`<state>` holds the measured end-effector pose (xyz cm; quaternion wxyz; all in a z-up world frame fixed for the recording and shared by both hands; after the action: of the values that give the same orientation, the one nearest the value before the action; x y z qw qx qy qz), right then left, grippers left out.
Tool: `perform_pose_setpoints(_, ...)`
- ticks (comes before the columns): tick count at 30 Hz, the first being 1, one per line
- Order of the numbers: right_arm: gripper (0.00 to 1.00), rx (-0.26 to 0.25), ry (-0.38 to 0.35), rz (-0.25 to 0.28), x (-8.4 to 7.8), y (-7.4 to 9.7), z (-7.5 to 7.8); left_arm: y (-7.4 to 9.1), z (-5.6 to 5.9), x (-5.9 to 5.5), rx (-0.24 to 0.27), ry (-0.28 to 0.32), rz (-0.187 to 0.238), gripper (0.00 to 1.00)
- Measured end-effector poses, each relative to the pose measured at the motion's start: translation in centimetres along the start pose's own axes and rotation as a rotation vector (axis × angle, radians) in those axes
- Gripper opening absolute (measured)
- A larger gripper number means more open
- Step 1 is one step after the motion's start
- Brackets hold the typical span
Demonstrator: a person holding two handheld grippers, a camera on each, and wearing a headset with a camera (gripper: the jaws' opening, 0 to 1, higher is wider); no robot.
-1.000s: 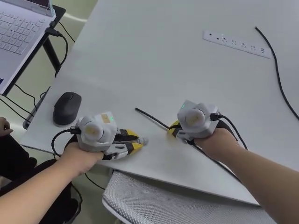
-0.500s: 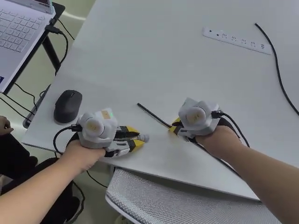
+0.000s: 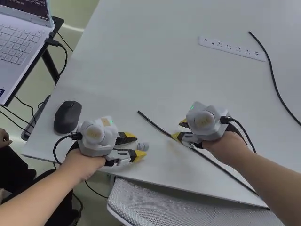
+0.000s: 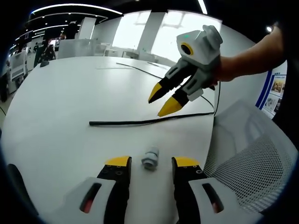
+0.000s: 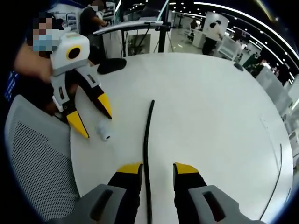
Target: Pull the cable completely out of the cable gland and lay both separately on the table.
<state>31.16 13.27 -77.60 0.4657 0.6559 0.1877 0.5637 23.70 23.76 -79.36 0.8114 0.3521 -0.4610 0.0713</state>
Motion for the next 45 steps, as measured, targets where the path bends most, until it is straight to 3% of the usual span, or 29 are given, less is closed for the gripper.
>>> perform_pose_setpoints(2,0.3,0.001,-0.043,0.017,0.2,0.5,0.2,0.4,0.1,0.3,0.015,-0.009,0.009,0.46)
perform_pose_setpoints(7,0.35,-0.013,-0.033,0.034,0.1,2.1,0.6,1.3,0.5,1.0,0.023,0.018,0.025,0.47)
perform_pose_setpoints(10,0.48,-0.038,-0.087,0.062,0.2,3.1,1.0,2.0,0.8,2.3,0.044,0.106,0.089,0.51)
perform_pose_setpoints(13,0.53,-0.051,-0.131,0.122,0.7,4.5,1.4,2.4,1.2,2.4,0.056,0.078,0.075,0.54)
perform_pose_setpoints(17,0.58,-0.051,-0.22,0.207,1.2,7.3,1.1,3.2,2.1,2.6,0.054,0.092,0.075,0.57)
perform_pose_setpoints(22,0.62,-0.054,-0.235,0.266,0.8,10.4,0.9,3.9,3.4,3.2,0.035,0.08,0.061,0.64)
perform_pose_setpoints(28,0.7,-0.066,-0.288,0.34,-1.0,13.9,0.9,4.7,3.9,4.3,0.042,0.077,0.078,0.74)
perform_pose_setpoints(34,0.83,-0.096,-0.335,0.418,-3.6,16.6,0.9,5.7,5.5,5.3,0.035,0.057,0.085,0.81)
perform_pose_setpoints(37,0.86,-0.108,-0.364,0.447,-4.7,17.5,0.7,6.1,5.6,5.4,0.064,0.027,0.083,0.88)
perform_pose_setpoints(45,0.92,-0.138,-0.415,0.472,-8.3,19.3,0.5,6.6,5.8,5.2,0.075,0.057,0.091,0.92)
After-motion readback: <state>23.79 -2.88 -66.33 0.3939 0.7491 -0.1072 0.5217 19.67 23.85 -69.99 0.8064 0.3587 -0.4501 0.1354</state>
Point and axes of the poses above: the centre of the closed fingertips' face, and the gripper's own axes: y roughly backward along the fingers, z roughly to its right, x roughly out of its top, the point moved 2 cm from there along y, roughly backward along the fingers, and after that the axes turned 1 degree about -x, right-handed, at the moved point
